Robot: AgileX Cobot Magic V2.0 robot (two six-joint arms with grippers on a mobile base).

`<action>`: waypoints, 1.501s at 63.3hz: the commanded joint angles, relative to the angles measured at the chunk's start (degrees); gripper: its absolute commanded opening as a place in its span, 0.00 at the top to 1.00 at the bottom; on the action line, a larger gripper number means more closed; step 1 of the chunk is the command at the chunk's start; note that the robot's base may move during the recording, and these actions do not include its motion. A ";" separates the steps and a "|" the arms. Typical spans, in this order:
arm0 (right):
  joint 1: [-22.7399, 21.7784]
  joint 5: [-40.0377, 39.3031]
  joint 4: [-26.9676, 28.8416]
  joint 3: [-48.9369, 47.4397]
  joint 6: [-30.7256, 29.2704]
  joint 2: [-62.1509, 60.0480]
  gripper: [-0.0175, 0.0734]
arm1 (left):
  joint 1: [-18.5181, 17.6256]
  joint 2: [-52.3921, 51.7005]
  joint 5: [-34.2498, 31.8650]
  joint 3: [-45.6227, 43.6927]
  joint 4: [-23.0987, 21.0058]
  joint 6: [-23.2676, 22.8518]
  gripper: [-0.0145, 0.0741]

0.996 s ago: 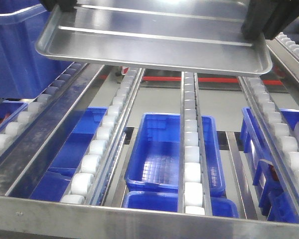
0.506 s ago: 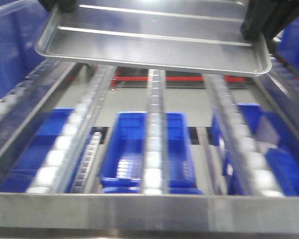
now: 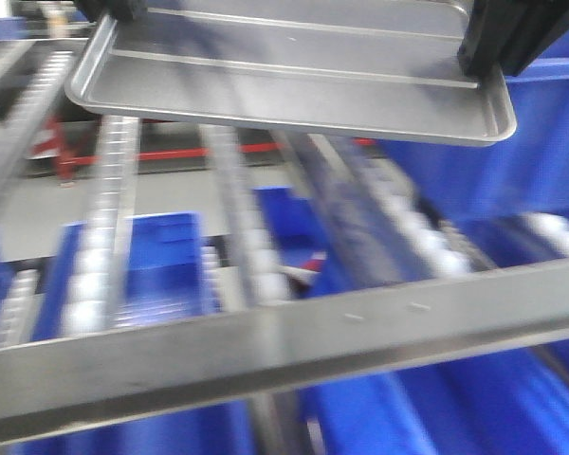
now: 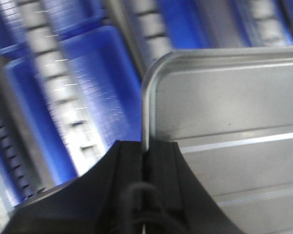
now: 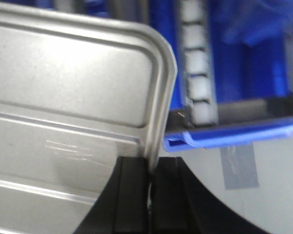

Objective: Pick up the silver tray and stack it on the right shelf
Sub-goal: 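Hold the tray with both grippers while the base drives across the room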

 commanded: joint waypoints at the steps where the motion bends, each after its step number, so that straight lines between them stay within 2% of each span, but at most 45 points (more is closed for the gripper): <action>1: -0.10 -0.72 -2.93 -1.77 -1.31 -1.89 0.74 | -0.19 -2.56 -1.49 -1.92 3.10 0.23 0.94; 95: -0.10 -0.72 -2.93 -1.77 -1.31 -1.89 0.74 | -0.19 -2.56 -1.49 -1.92 3.00 0.23 0.94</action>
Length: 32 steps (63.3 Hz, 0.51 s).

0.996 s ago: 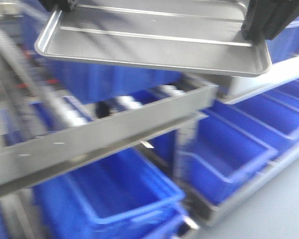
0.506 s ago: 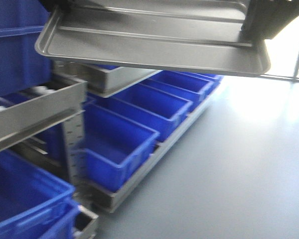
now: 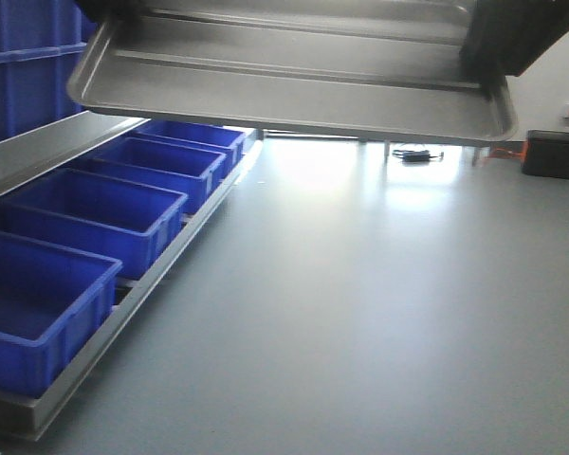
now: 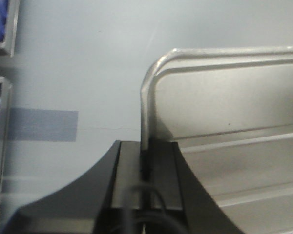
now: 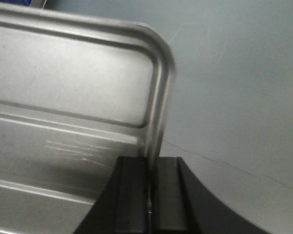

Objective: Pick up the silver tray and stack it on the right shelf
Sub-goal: 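Hold the tray with both grippers while the base drives across the room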

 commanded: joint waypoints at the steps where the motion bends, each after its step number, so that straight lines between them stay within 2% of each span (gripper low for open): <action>1: -0.10 -0.82 -2.93 -1.77 -1.31 -1.89 0.74 | -0.19 -2.56 -1.39 -1.92 3.10 0.23 0.94; 32: -0.10 -0.80 -2.93 -1.77 -1.31 -1.89 0.74 | -0.19 -2.56 -1.39 -1.92 2.49 0.23 0.94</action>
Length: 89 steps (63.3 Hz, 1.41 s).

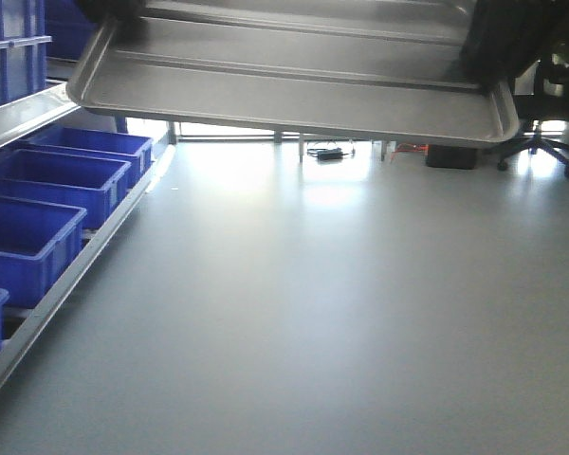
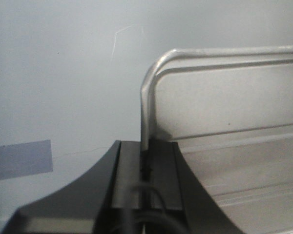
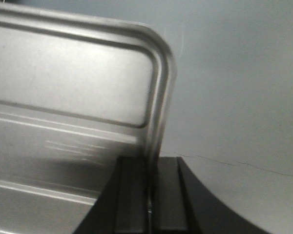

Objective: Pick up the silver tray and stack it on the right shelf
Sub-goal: 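Hold the tray with both grippers while the base drives across the room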

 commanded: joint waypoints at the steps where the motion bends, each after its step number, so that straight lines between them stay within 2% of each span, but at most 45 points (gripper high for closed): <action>1: -0.10 -0.88 -2.93 -1.77 -1.22 -1.89 0.74 | -0.19 -2.56 -1.49 -1.92 2.70 0.23 0.94; 89: -0.10 -0.87 -2.93 -1.77 -1.22 -1.83 0.74 | -0.19 -2.56 -1.49 -1.92 2.09 0.23 0.94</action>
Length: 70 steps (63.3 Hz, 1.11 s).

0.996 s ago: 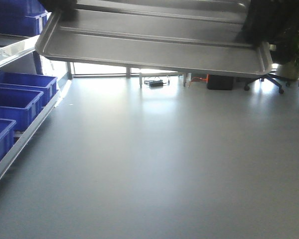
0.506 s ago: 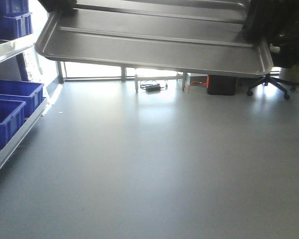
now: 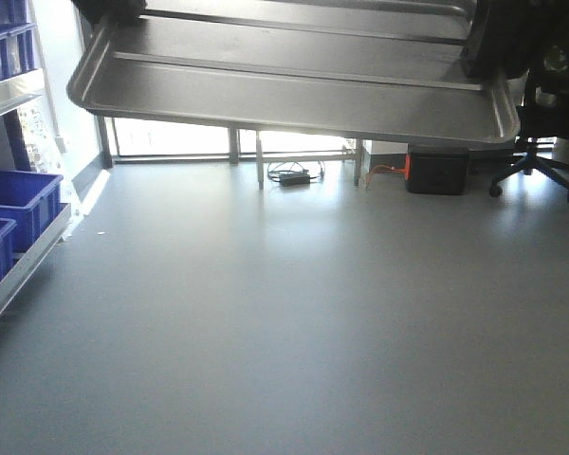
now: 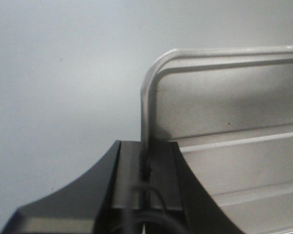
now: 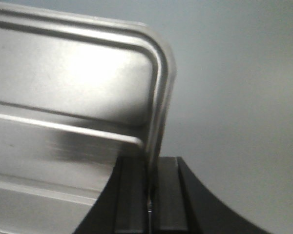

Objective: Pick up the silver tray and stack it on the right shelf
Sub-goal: 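Hold the tray with both grippers while the base drives across the room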

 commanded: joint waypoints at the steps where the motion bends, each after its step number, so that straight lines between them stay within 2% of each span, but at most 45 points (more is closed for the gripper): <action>1: -0.10 -1.00 -2.93 -1.77 -1.22 -1.83 0.74 | -0.19 -2.56 -1.60 -1.90 2.40 0.23 0.94; 70: -0.10 -0.90 -2.93 -1.77 -1.22 -1.83 0.74 | -0.06 -2.56 -1.60 -1.90 1.76 0.23 0.94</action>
